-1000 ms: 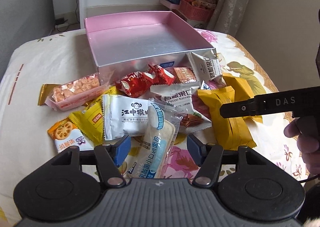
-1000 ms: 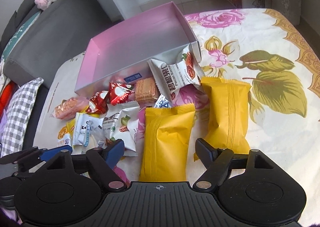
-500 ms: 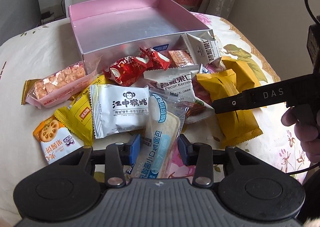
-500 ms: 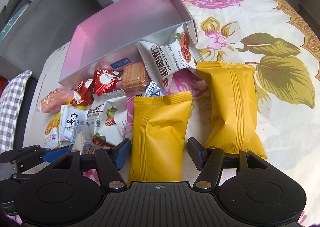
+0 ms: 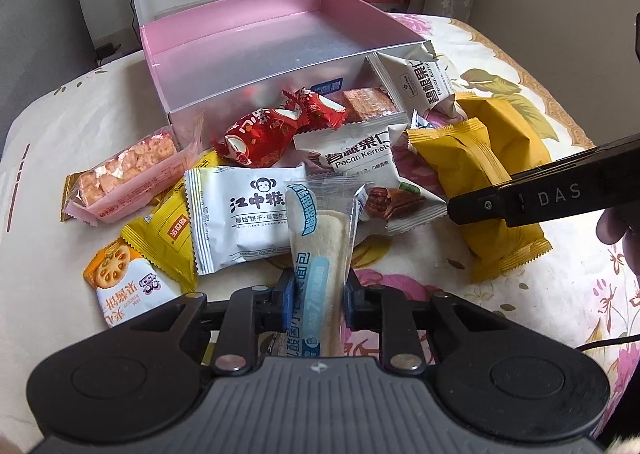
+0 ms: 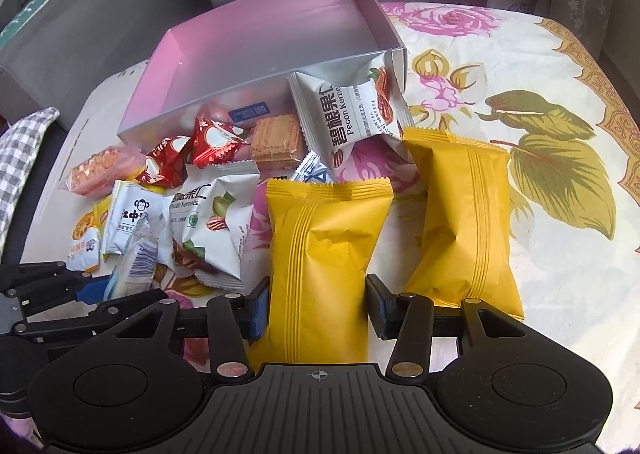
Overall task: Organize snacks
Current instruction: 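Grasp the white milk-stick packet with the left tool while the right tool grasps a yellow pastry packet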
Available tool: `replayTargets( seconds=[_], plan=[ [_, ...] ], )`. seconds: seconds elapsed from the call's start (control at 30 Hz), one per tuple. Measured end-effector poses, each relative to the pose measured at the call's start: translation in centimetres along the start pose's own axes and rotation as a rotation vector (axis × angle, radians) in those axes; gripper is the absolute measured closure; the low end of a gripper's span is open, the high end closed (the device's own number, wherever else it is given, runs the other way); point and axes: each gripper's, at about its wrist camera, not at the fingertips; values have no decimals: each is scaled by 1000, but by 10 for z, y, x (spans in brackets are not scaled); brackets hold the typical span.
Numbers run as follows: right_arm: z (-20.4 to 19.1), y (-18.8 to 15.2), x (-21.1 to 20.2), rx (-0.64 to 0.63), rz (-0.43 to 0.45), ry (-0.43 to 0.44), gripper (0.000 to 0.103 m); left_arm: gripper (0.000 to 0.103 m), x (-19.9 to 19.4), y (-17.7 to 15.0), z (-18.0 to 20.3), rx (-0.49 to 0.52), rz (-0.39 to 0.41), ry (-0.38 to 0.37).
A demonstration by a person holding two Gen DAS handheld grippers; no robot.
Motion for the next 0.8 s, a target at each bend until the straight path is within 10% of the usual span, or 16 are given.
replayTargets(
  seconds=[0.8],
  plan=[
    [-7,35,-65,120,177,206,62,86,-52,31,-13,-199,155,-34]
  ],
)
Point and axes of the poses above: each gripper's, at about its wrist camera, not at the fingertips, and x roughly the way its jaws point, z to its right, y to its top, and after that the axes turned 12 degrees about -z, right-handed
